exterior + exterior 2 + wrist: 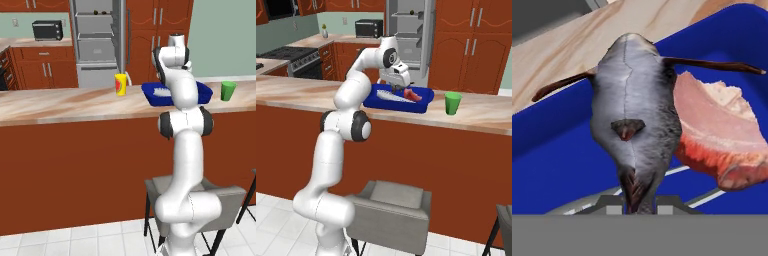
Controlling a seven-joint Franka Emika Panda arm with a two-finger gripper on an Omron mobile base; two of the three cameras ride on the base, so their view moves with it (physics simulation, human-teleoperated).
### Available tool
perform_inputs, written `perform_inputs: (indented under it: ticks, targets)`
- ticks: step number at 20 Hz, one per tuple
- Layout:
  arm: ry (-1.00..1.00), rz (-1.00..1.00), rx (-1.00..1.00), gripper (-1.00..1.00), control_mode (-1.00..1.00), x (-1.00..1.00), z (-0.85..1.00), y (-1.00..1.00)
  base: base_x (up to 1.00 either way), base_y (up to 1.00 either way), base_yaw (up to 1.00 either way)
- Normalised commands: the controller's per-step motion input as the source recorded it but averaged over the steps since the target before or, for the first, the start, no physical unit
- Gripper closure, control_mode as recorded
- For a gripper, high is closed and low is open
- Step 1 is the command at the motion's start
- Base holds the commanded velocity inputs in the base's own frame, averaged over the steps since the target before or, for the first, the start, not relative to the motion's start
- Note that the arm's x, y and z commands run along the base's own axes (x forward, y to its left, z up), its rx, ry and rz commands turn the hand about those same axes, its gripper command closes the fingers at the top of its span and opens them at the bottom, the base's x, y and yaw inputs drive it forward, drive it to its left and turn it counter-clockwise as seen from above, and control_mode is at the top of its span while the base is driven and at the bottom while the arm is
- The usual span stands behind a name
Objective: Gather the sweet potato and avocado from the fridge and place them on a tray on the dining counter. Then gather the steak and fish from the fridge and place them on the other tray.
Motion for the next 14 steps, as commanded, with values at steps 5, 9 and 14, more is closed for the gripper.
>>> perform_inputs:
  ticks: [5, 9, 14]
  targets:
    - [0.00, 0.00, 0.00, -1.00, -1.00, -0.08, -0.37, 0.00, 0.00, 0.00, 0.00]
    - [-0.09, 0.00, 0.00, -1.00, -1.00, -0.44, -0.27, 0.00, 0.00, 0.00, 0.00]
    - [-0.12, 0.00, 0.00, -1.00, -1.00, -0.53, -0.24, 0.00, 0.00, 0.00, 0.00]
